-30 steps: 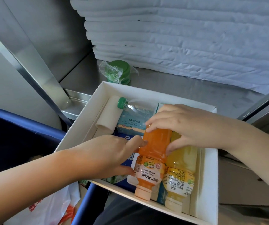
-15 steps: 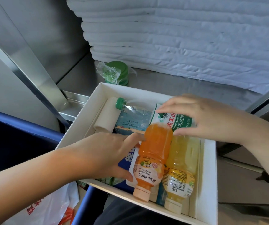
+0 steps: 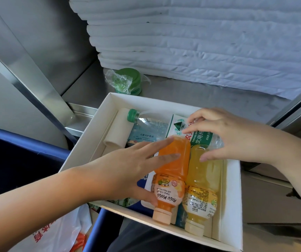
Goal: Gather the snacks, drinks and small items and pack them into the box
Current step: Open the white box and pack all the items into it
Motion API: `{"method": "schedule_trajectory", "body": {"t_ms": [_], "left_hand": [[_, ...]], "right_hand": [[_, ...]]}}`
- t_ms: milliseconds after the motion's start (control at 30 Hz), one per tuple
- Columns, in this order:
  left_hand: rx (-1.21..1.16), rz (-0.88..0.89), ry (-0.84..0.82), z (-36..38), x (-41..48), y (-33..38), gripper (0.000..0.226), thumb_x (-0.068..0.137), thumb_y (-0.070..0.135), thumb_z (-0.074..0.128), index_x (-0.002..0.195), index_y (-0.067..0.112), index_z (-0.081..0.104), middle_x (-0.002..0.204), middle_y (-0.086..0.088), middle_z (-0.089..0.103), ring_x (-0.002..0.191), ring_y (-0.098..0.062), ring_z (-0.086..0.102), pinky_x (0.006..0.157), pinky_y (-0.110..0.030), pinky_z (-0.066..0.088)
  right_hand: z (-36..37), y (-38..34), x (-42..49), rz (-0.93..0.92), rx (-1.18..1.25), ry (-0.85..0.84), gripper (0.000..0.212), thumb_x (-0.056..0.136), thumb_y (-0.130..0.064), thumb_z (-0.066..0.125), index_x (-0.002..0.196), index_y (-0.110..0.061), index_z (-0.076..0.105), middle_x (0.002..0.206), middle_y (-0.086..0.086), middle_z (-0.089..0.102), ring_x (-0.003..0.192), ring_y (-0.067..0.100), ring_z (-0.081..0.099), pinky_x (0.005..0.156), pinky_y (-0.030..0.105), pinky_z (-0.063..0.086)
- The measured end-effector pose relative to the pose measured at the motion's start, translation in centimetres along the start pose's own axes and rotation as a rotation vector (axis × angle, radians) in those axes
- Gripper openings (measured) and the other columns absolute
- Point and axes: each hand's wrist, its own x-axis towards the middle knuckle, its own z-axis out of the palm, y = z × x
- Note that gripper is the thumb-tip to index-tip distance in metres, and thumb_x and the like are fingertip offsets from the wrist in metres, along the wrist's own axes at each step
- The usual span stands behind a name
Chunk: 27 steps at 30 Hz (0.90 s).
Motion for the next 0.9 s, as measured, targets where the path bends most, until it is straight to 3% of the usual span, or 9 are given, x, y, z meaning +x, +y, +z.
{"method": "schedule_trajectory", "body": {"t_ms": [100, 233, 367, 500, 600, 700, 900], "left_hand": [[-0.003, -0.014, -0.014, -0.03, 0.01, 0.07, 0.089, 0.076, 0.073, 0.045, 0.129, 0.062, -0.025, 0.139, 0.035, -0.036, 0.122, 0.016, -0.014, 0.101, -0.019, 0.014], [0.005, -0.025, -0.031, -0.12, 0.0, 0.12, 0.09, 0.077, 0.071, 0.047, 0.134, 0.059, -0.021, 0.14, 0.034, -0.036, 0.12, 0.019, -0.016, 0.096, -0.013, 0.006], [0.037, -0.039, -0.039, -0.21, -0.03, 0.09, 0.09, 0.076, 0.075, 0.044, 0.129, 0.061, -0.028, 0.139, 0.033, -0.039, 0.121, 0.02, -0.024, 0.095, -0.011, -0.006], [0.055, -0.049, -0.038, -0.25, -0.14, -0.09, 0.095, 0.076, 0.074, 0.047, 0.132, 0.057, -0.027, 0.139, 0.033, -0.039, 0.11, 0.026, -0.038, 0.089, -0.003, -0.012], [0.026, -0.072, -0.04, -0.37, -0.24, -0.2, 0.097, 0.075, 0.074, 0.05, 0.131, 0.059, -0.027, 0.138, 0.036, -0.038, 0.118, 0.025, -0.028, 0.092, -0.004, -0.01], [0.0, -0.094, -0.042, -0.4, -0.38, -0.18, 0.097, 0.072, 0.076, 0.049, 0.131, 0.06, -0.027, 0.137, 0.036, -0.038, 0.129, 0.009, -0.004, 0.1, -0.016, 0.004], [-0.015, -0.104, -0.056, -0.52, -0.75, -0.16, 0.098, 0.074, 0.074, 0.051, 0.132, 0.059, -0.026, 0.137, 0.036, -0.039, 0.126, 0.01, 0.003, 0.1, -0.018, 0.013]], "right_hand": [[0.41, -0.42, -0.01, 0.014, 0.007, 0.005, 0.07, 0.071, -0.055, 0.066, 0.133, -0.052, 0.035, 0.124, -0.032, 0.022, 0.119, -0.02, 0.013, 0.093, 0.014, 0.025], [0.69, -0.68, -0.25, 0.022, -0.004, 0.018, 0.081, 0.075, -0.051, 0.067, 0.141, -0.047, 0.022, 0.129, -0.028, 0.02, 0.121, -0.016, 0.012, 0.093, -0.002, 0.014], [0.18, -0.79, -0.19, 0.047, 0.001, -0.017, 0.091, 0.069, -0.06, 0.066, 0.142, -0.049, 0.014, 0.131, -0.032, 0.015, 0.123, -0.018, 0.008, 0.092, 0.012, 0.022], [0.02, -0.92, -0.63, 0.048, 0.082, -0.06, 0.099, 0.054, -0.074, 0.061, 0.135, -0.063, 0.006, 0.136, -0.04, 0.007, 0.121, -0.028, -0.002, 0.092, 0.01, 0.025], [0.22, -0.87, -0.86, 0.05, 0.062, -0.077, 0.096, 0.054, -0.074, 0.059, 0.134, -0.063, 0.006, 0.136, -0.041, 0.004, 0.12, -0.03, -0.006, 0.097, 0.011, 0.018], [0.06, -0.92, -0.82, 0.03, 0.07, -0.051, 0.087, 0.059, -0.074, 0.057, 0.133, -0.066, 0.011, 0.134, -0.045, 0.003, 0.121, -0.029, -0.007, 0.088, 0.002, 0.017], [-0.06, -0.96, -0.45, 0.002, 0.052, -0.035, 0.071, 0.072, -0.065, 0.059, 0.13, -0.066, 0.019, 0.133, -0.043, 0.007, 0.122, -0.029, -0.006, 0.088, 0.0, 0.016]]}}
